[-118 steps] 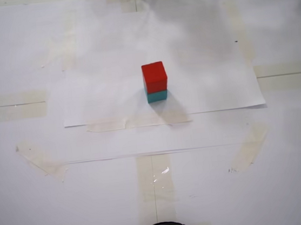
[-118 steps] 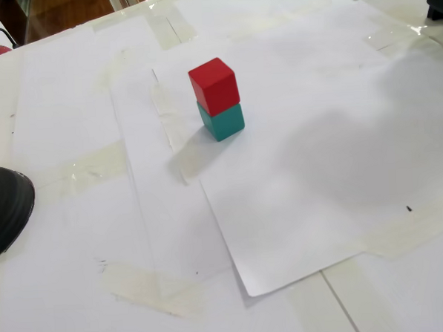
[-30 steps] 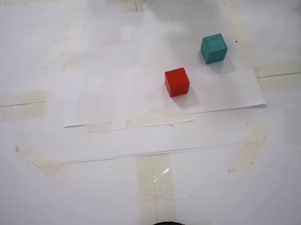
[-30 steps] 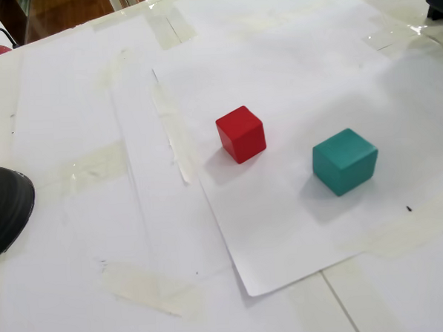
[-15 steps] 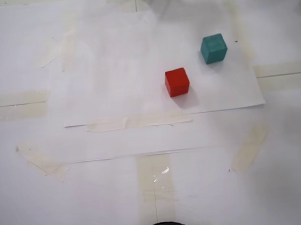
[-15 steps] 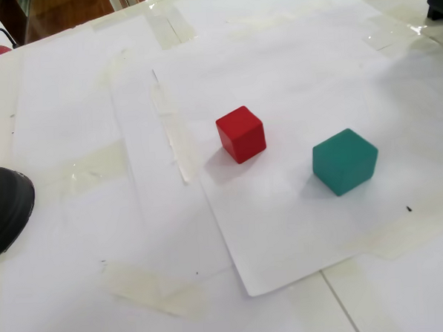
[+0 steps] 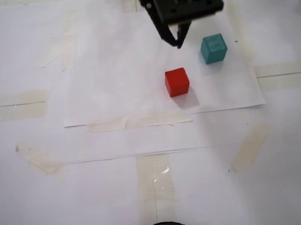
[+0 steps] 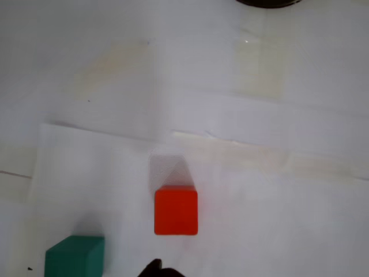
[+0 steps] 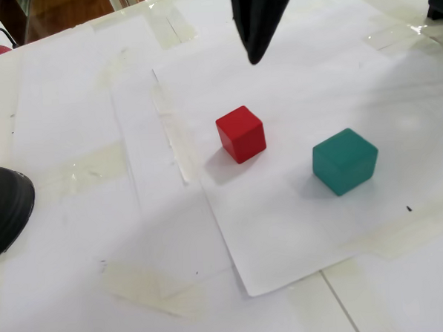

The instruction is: Put the red cube on the top of the blue cube.

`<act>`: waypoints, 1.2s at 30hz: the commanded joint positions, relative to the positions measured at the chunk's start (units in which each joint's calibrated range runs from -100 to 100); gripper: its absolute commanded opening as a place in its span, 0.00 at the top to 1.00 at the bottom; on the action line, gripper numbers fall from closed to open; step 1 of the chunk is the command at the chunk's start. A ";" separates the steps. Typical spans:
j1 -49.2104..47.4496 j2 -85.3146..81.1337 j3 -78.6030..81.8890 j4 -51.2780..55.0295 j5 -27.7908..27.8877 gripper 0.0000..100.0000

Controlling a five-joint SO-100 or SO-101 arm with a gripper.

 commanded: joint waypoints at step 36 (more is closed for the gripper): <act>-3.22 11.18 -4.08 -7.17 1.71 0.68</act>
